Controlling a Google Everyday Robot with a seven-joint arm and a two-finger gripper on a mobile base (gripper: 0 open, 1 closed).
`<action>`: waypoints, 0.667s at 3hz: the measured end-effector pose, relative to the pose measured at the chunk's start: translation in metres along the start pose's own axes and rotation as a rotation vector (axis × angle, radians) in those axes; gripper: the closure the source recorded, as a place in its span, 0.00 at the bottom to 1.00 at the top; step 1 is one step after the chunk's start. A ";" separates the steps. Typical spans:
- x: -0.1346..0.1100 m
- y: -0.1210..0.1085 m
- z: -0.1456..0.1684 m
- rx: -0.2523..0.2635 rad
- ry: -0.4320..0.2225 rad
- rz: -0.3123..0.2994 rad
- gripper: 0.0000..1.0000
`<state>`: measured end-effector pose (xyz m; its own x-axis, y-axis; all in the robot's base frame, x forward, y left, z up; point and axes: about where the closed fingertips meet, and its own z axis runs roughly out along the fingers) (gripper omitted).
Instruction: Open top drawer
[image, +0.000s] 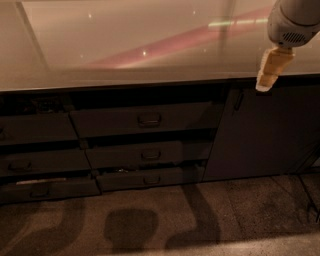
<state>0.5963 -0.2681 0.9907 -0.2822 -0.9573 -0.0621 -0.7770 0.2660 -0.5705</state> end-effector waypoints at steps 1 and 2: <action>0.000 0.004 0.005 -0.064 -0.035 -0.001 0.00; 0.012 0.003 0.014 -0.154 -0.152 0.000 0.00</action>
Offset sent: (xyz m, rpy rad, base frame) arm -0.0107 0.0171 0.0023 0.5251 0.1916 0.3295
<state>0.5980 -0.2802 0.9767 -0.2030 -0.9604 -0.1909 -0.8573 0.2686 -0.4393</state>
